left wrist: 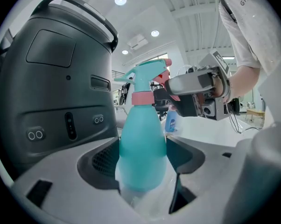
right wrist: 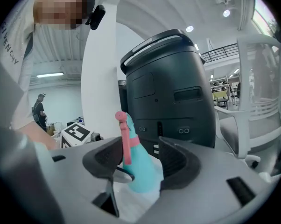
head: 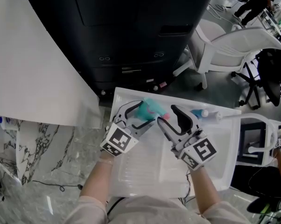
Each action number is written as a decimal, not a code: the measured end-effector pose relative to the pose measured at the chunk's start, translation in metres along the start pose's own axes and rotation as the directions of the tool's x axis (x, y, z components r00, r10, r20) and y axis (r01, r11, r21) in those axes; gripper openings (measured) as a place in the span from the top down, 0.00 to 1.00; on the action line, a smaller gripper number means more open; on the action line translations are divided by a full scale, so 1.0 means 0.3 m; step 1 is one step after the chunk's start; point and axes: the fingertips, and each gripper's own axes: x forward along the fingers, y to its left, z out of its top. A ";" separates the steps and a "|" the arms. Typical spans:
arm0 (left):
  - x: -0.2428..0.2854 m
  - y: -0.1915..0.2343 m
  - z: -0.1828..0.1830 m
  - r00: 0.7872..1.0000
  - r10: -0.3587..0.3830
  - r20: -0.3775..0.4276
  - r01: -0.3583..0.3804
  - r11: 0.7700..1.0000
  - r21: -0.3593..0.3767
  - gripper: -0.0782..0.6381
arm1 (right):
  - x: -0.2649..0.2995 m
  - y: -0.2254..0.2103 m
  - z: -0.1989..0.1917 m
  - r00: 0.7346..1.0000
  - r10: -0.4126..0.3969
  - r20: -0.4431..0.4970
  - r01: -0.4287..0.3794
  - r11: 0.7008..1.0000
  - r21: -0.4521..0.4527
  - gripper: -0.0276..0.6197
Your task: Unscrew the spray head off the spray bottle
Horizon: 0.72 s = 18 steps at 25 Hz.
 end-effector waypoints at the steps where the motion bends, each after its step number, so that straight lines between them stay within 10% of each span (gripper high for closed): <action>1: 0.000 -0.001 0.000 1.000 0.000 -0.001 0.000 1.000 0.001 0.45 | -0.009 -0.021 -0.002 1.000 -0.016 0.003 0.016 1.000 0.015 0.58; 12: -0.002 0.002 -0.001 1.000 0.003 -0.004 -0.003 1.000 -0.002 0.45 | 0.015 -0.099 0.010 0.988 -0.150 0.023 0.148 0.987 0.057 0.71; 18: 0.000 0.001 0.000 1.000 0.005 -0.003 -0.005 1.000 -0.001 0.45 | 0.018 0.084 0.060 0.995 0.040 0.089 -0.042 0.999 0.019 0.59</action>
